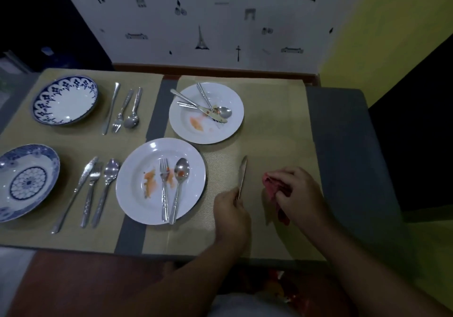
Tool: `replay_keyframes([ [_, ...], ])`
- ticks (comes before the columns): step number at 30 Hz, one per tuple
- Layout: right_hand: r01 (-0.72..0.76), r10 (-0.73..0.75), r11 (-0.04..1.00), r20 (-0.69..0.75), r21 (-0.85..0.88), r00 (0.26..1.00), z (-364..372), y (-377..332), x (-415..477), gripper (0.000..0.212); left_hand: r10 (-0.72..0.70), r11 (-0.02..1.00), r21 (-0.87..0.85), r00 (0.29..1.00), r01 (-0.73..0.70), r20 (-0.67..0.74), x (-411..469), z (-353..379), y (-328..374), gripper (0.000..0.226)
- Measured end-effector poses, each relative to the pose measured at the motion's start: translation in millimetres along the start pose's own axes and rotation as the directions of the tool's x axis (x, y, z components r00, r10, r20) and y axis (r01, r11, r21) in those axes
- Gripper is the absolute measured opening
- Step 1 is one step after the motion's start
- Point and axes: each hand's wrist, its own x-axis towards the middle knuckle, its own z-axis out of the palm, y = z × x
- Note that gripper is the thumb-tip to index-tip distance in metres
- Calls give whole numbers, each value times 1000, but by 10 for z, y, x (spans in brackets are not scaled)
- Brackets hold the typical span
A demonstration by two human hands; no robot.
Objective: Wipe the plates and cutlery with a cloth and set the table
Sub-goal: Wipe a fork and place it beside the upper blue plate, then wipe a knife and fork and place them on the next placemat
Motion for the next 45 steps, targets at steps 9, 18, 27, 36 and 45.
replay_keyframes([
  [9, 35, -37, 999, 58, 36, 998, -1, 125, -23, 48, 47, 902, 411, 977, -132, 210, -8, 151, 89, 49],
  [18, 44, -49, 996, 72, 81, 996, -71, 218, -29, 46, 66, 854, 471, 942, -223, 328, -90, 272, 90, 36],
  [27, 63, -68, 996, 82, 67, 994, -60, 180, 16, 44, 237, 843, 414, 929, -343, 285, -102, 223, 97, 28],
  [36, 171, -174, 984, 68, 38, 982, 219, -264, 254, 43, 463, 750, 460, 874, -476, 149, 65, -369, 155, 38],
  [45, 208, -216, 975, 130, 72, 968, 589, -971, 329, 38, -59, 926, 367, 992, 95, -109, 447, -1573, -263, 19],
])
